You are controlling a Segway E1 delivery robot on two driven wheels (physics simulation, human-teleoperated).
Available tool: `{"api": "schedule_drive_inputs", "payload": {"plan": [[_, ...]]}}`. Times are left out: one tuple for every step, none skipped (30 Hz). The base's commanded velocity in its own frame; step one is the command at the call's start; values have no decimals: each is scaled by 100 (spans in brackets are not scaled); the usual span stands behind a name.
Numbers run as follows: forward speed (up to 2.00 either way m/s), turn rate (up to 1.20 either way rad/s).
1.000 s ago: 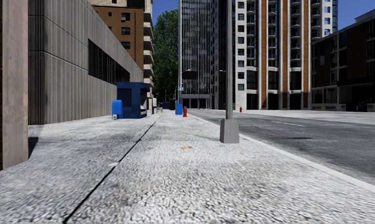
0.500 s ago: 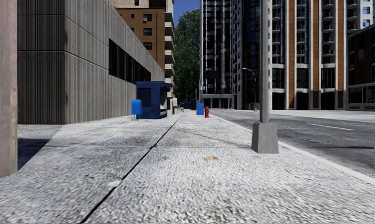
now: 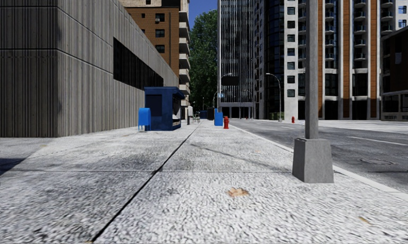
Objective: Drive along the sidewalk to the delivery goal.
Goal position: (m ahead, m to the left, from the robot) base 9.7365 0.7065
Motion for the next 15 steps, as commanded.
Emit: {"api": "schedule_drive_inputs", "payload": {"plan": [[149,0],[149,0],[149,0],[149,0],[149,0],[149,0],[149,0],[149,0],[149,0],[149,0],[149,0],[149,0],[149,0],[149,0],[149,0]]}}
